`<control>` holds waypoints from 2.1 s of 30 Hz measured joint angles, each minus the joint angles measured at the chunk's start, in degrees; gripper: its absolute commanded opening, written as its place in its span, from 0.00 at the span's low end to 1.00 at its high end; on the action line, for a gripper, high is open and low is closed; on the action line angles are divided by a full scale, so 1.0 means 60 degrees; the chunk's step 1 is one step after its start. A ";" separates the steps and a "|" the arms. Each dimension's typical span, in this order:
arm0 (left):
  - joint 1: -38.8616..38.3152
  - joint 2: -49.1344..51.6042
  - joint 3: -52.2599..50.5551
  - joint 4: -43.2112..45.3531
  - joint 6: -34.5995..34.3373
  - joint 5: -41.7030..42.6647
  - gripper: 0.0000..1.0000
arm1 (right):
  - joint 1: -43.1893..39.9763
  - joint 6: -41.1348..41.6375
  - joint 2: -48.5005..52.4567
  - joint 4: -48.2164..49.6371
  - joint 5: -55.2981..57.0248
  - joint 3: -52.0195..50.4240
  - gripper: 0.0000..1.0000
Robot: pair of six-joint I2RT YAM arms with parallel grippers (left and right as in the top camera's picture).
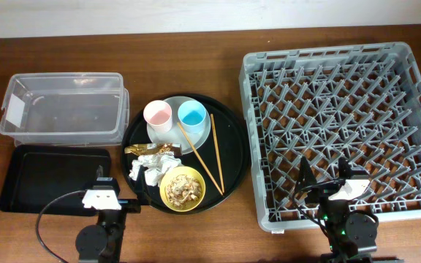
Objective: Sort waste into correct bins and load items into the dishwasher rack
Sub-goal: 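Move the left gripper toward the gold wrapper and tissue on the tray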
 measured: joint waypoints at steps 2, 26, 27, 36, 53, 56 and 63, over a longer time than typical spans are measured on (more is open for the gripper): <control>0.0000 0.0000 0.0000 0.0000 0.0004 0.0000 0.99 | 0.0000 -0.0004 0.0000 -0.0004 0.0000 -0.0004 0.98; 0.0000 0.0000 0.0000 0.0000 0.0004 0.0000 0.99 | 0.0000 0.0000 0.0000 0.0000 0.0000 0.0000 0.99; 0.0000 0.0000 0.0000 0.0000 0.0004 0.0000 1.00 | 0.0000 -0.0007 0.0000 0.0000 0.0000 -0.0004 0.98; 0.0000 0.0000 0.0000 0.0000 0.0004 0.0000 0.99 | 0.0000 -0.0004 0.0000 0.0000 0.0000 -0.0004 0.98; 0.0000 -0.0018 0.0055 0.2164 0.0004 0.0841 0.99 | 0.0000 0.0004 0.0000 0.0000 -0.0004 0.0000 0.98; 0.0000 0.0040 0.0608 0.1410 -0.0029 0.1377 0.99 | 0.0000 0.0000 0.0000 0.0000 0.0000 0.0000 0.98; 0.0000 0.2328 0.6047 -0.3606 -0.0091 0.2601 0.99 | 0.0000 -0.0004 -0.0007 -0.0007 -0.0004 0.0000 0.98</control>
